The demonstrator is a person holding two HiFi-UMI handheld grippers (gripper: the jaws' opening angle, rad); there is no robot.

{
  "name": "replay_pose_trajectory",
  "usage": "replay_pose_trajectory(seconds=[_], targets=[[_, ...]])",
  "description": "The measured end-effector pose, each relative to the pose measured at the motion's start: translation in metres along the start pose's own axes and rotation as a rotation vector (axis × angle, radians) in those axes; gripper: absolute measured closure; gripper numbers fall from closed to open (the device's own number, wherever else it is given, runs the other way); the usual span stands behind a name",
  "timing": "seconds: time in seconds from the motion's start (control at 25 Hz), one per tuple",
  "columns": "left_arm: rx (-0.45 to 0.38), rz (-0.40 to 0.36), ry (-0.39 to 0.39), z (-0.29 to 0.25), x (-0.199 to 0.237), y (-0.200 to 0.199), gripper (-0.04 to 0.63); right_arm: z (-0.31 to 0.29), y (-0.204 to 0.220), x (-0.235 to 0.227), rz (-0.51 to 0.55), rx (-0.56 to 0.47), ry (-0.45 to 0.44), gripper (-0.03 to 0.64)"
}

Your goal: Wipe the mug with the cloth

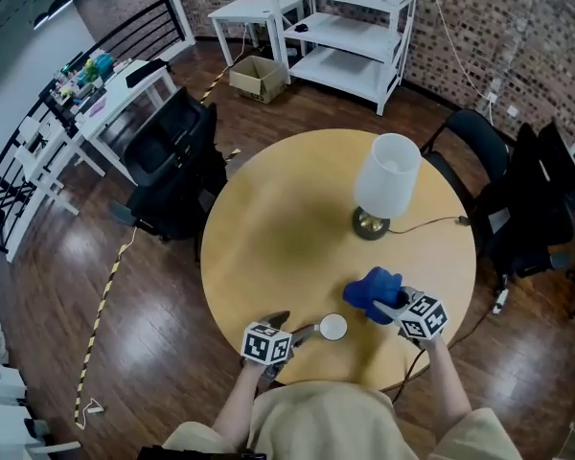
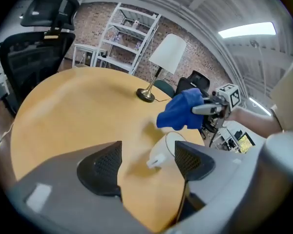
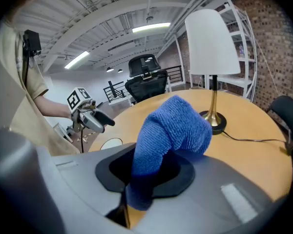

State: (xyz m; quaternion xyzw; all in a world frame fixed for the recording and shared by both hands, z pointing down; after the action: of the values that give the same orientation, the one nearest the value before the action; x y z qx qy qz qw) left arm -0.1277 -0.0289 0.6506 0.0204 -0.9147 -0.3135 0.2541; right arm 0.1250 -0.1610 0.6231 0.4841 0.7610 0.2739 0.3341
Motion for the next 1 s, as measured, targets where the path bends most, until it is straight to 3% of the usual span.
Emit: replay_pose_trajectory(seconds=[0.16,0.28,0.36,0.52,0.68,0.8,1.0], targets=[[0.054,-0.173,0.046,0.000,-0.009,0.027,0.280,-0.028,-0.024,0.004,0.010,0.050,-0.121,0.540],[0.096,-0.355,-0.003,-0.016,-0.014,0.039,0.328,-0.052,-0.044,0.004,-0.028,0.117,-0.209,0.540],[0.110,-0.430,-0.040,-0.029,-0.015,0.042,0.386,-0.069,-0.058,0.005,-0.044,0.178,-0.262,0.540],[0.083,-0.474,-0.049,-0.050,-0.018,0.037,0.424,-0.111,-0.069,0.016,-0.133,0.384,-0.344,0.540],[0.065,-0.574,-0.081,-0.064,-0.022,0.033,0.529,-0.151,-0.061,0.033,-0.169,0.601,-0.421,0.540],[0.040,-0.626,-0.119,-0.067,-0.022,0.032,0.542,-0.177,-0.048,0.045,-0.158,0.771,-0.428,0.540],[0.013,-0.618,-0.157,-0.070,-0.023,0.029,0.545,-0.198,-0.030,0.054,-0.171,0.961,-0.409,0.543]])
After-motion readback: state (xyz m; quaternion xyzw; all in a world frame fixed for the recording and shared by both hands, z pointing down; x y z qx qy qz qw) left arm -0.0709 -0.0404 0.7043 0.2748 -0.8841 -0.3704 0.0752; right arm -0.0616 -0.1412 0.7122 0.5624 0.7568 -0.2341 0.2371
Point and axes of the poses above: the fingertips, and each gripper's own axes: z backward along the fingers, x to its left, y out of its underside, the point moved 7 cm from there along z, backward along the fingers, and after that the axes turned 2 degrees about z, right-handed, at the moved point
